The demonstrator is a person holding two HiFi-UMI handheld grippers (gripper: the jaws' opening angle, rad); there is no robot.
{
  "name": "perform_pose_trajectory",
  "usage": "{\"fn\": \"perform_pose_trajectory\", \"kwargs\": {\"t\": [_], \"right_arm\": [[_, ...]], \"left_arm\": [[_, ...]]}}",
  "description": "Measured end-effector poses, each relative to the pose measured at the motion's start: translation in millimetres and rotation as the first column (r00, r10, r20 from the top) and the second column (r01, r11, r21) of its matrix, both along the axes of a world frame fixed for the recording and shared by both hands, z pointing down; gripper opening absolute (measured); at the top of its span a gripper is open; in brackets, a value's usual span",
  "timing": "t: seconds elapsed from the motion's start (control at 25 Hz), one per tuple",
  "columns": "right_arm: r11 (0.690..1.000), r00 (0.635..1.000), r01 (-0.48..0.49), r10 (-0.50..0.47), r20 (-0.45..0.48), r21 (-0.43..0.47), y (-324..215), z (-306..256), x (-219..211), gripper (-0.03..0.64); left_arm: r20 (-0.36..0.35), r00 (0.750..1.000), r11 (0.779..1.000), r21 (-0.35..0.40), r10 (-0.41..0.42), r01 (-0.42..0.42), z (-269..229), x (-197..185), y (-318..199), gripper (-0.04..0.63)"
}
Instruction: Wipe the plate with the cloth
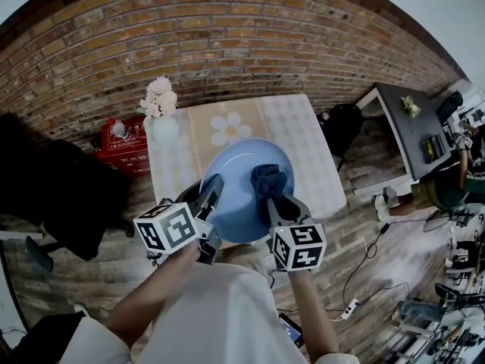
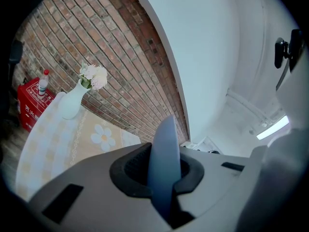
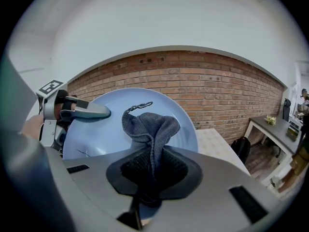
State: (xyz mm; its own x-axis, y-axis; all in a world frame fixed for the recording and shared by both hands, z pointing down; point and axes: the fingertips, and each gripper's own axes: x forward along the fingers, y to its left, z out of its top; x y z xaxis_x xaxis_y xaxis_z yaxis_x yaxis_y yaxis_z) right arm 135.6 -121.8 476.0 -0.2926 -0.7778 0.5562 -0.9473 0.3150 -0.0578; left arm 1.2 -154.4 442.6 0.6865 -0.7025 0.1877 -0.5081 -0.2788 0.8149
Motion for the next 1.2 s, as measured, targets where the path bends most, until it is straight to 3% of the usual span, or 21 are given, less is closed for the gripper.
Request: {"fn": "perform_pose_trajectory", "kwargs": {"t": [0.32,0.8,0.96,1.2], "right_arm": [[0.997,0.998,-0.047,0.044,0.049,0.057,-17.5,-18.7,-2.5,0.078],[0.990,0.976,0.114,-0.127,0.175,0.084,-3.1,-35.7,-55.8,0.078],[0.981,0.959,0.180,-0.191,0.208,0.071,6.8,-34.1,-65.5,0.078],[0.978,0.952,0.207,-0.209,0.222,0.030,22.8,-24.0,-69.8,0.078]], "left_arm": [[0.015,0.999,0.999,-0.007,0.034,-0.034,3.9,9.2,8.1,0.048],[0.032,0.997,0.997,-0.028,0.074,-0.073,13.3,27.6,15.7,0.048],[0.019,0.998,0.997,-0.047,0.058,-0.057,18.7,24.4,14.6,0.048],[0.001,1.000,0.998,-0.055,0.007,-0.007,16.3,14.9,5.8,0.048]]}}
